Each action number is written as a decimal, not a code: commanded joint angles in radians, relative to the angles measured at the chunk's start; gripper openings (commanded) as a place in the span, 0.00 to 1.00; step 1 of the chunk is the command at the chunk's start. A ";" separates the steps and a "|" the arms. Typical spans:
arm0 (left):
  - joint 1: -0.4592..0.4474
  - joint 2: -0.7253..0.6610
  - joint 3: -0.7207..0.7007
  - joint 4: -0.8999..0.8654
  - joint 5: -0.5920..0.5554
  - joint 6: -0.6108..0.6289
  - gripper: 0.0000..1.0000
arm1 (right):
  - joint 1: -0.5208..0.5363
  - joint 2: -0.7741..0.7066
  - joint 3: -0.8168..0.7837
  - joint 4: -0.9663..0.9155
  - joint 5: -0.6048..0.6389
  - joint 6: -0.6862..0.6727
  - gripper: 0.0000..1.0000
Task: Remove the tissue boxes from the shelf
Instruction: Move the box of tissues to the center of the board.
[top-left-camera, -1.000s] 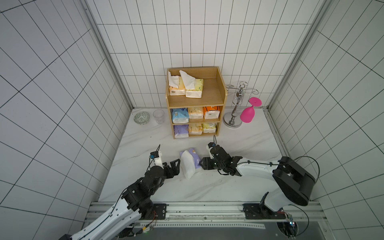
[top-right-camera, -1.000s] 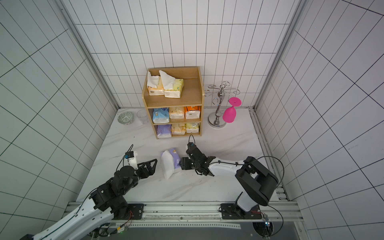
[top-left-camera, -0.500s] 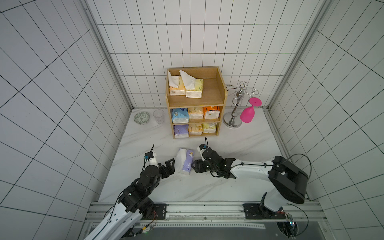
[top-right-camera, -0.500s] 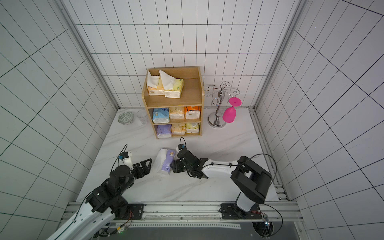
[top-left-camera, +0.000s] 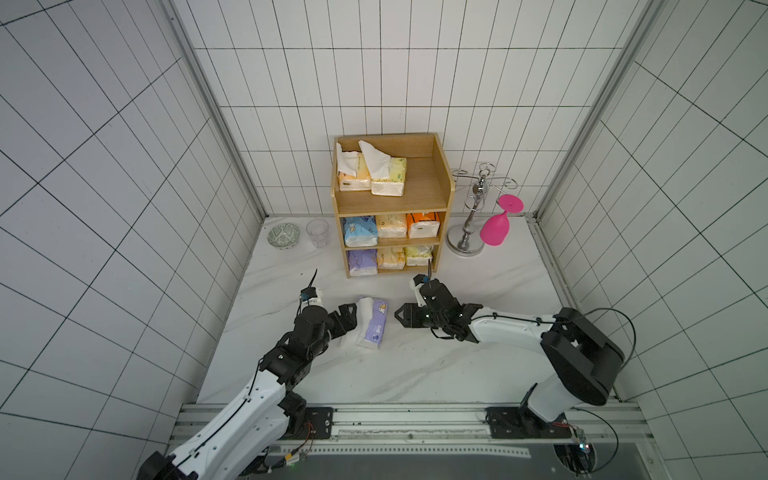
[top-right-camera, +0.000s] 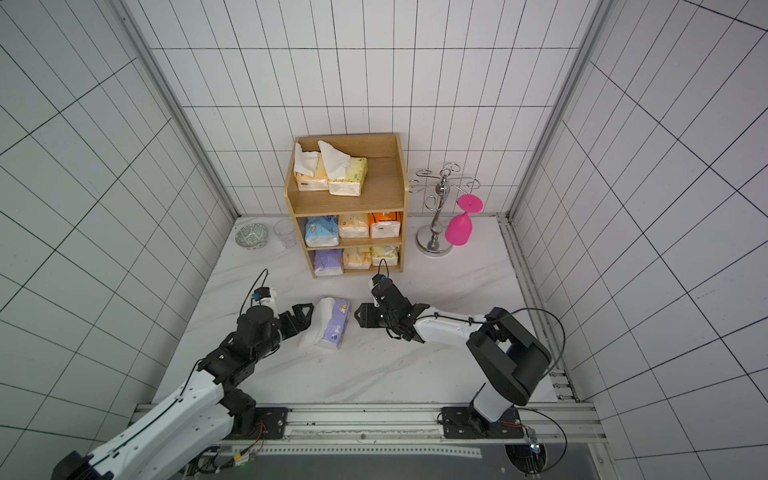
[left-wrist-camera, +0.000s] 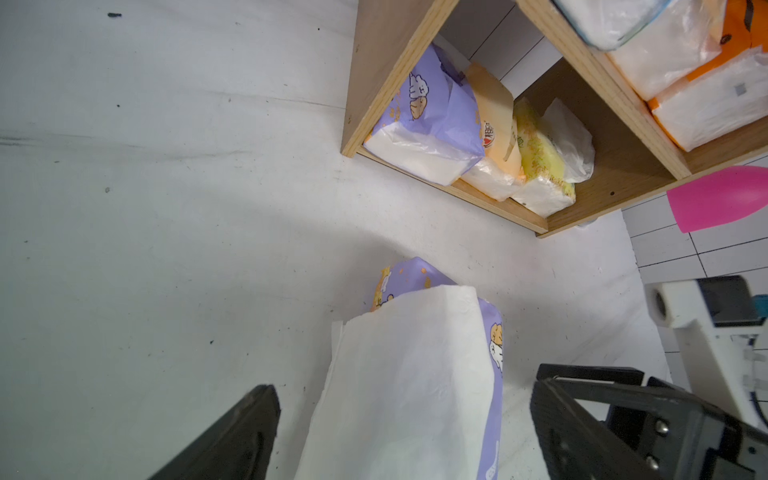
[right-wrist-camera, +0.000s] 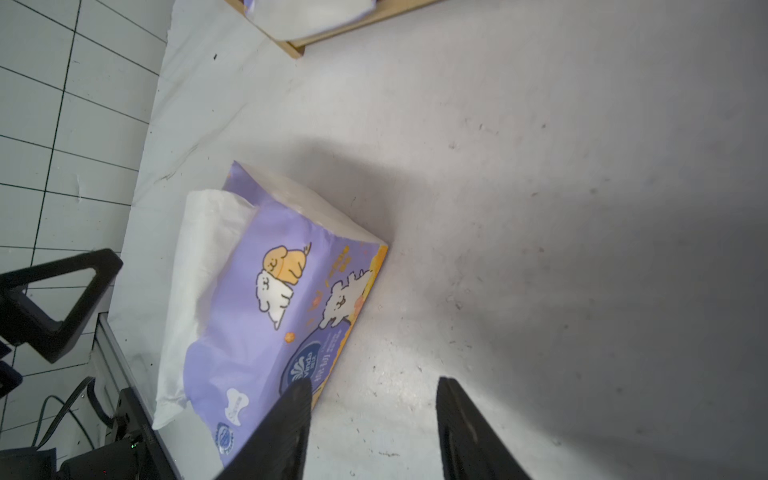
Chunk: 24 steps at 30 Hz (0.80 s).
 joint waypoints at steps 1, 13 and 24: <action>0.054 -0.036 0.011 0.054 0.070 0.016 0.98 | 0.009 0.062 0.061 0.108 -0.064 0.047 0.51; 0.176 -0.015 0.012 0.064 0.178 0.045 0.98 | 0.036 0.269 0.195 0.265 -0.103 0.160 0.49; 0.200 0.068 0.101 0.102 0.184 0.064 0.98 | 0.008 -0.094 0.308 -0.263 0.262 -0.104 0.58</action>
